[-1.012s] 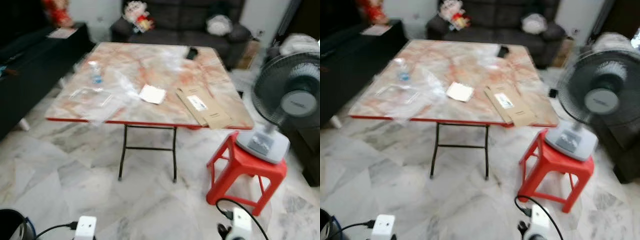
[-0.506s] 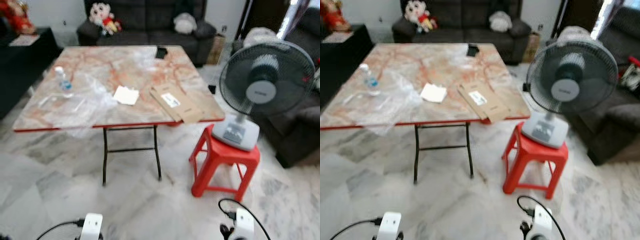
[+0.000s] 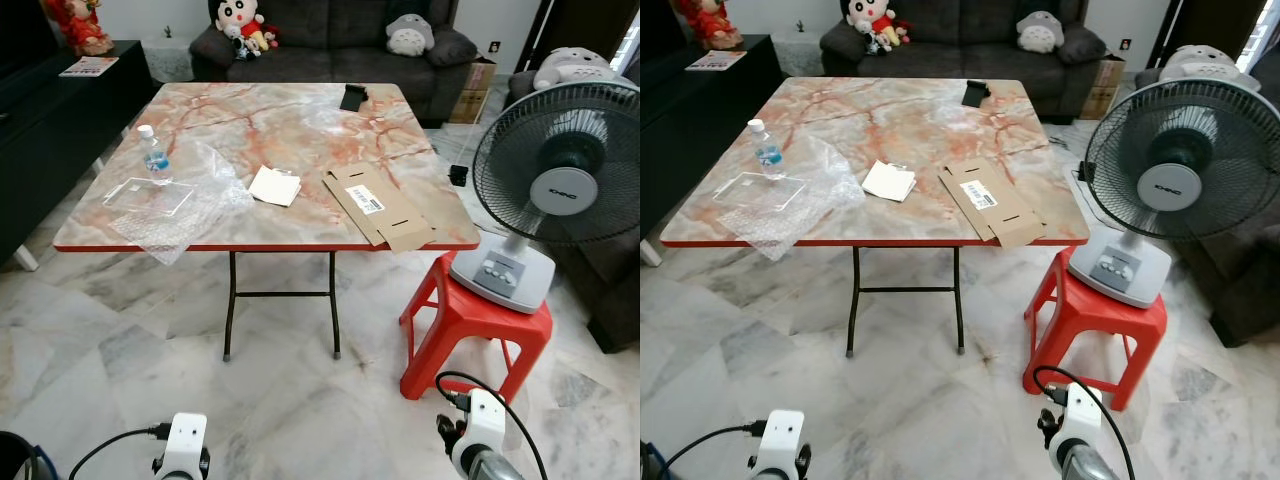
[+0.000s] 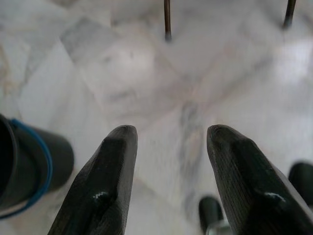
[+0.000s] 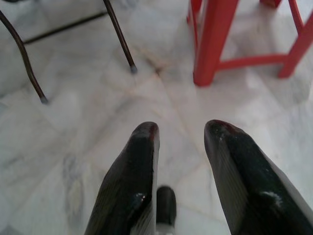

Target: Picking trash to rubbish bin

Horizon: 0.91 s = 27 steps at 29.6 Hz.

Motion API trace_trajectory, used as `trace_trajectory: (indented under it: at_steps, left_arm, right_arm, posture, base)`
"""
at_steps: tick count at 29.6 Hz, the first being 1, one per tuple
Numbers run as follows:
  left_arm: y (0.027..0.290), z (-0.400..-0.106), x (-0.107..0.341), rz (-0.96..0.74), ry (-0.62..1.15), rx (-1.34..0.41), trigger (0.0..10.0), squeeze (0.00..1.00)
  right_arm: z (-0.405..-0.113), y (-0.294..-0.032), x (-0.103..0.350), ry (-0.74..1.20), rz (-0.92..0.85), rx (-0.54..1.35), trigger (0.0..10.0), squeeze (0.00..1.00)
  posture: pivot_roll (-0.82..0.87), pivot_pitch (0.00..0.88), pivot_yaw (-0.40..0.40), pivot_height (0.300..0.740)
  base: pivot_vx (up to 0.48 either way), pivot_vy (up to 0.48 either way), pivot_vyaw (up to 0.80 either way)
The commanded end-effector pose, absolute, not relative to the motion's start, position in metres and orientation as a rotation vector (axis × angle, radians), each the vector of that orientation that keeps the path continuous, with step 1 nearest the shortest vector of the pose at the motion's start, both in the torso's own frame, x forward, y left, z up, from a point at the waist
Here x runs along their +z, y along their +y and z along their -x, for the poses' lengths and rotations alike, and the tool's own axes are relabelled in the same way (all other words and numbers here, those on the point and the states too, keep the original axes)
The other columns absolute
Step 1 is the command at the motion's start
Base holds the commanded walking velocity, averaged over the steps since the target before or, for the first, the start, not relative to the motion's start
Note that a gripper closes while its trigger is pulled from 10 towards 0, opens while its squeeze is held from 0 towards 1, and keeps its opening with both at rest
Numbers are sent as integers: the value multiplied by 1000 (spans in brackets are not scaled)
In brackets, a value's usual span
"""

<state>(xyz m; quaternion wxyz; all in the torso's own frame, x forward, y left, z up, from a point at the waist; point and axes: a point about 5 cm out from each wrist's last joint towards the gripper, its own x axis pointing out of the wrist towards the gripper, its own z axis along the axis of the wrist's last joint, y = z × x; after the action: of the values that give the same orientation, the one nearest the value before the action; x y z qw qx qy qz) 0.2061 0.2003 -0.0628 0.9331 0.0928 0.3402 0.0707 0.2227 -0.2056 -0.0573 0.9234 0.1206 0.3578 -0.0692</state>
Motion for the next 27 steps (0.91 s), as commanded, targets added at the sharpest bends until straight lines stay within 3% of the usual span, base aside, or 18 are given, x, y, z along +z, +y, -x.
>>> trace_trajectory:
  at_steps: [1,15,27]
  left_arm:
    - [200,-220,-52,-172,615,171,10000,0]
    - [173,-283,9,-179,232,107,10000,0]
    - [158,-299,39,-163,53,66,10000,0]
  right_arm:
    - [-235,-209,-47,665,-240,-137,10000,0]
    - [-312,-187,33,194,-252,16,10000,0]
    - [-318,-156,52,53,-309,105,10000,0]
  posture:
    - [-51,0,-33,740]
    - [-80,0,-26,740]
    - [-70,0,-20,740]
  base:
    - [0,0,0]
    - [0,0,0]
    - [0,0,0]
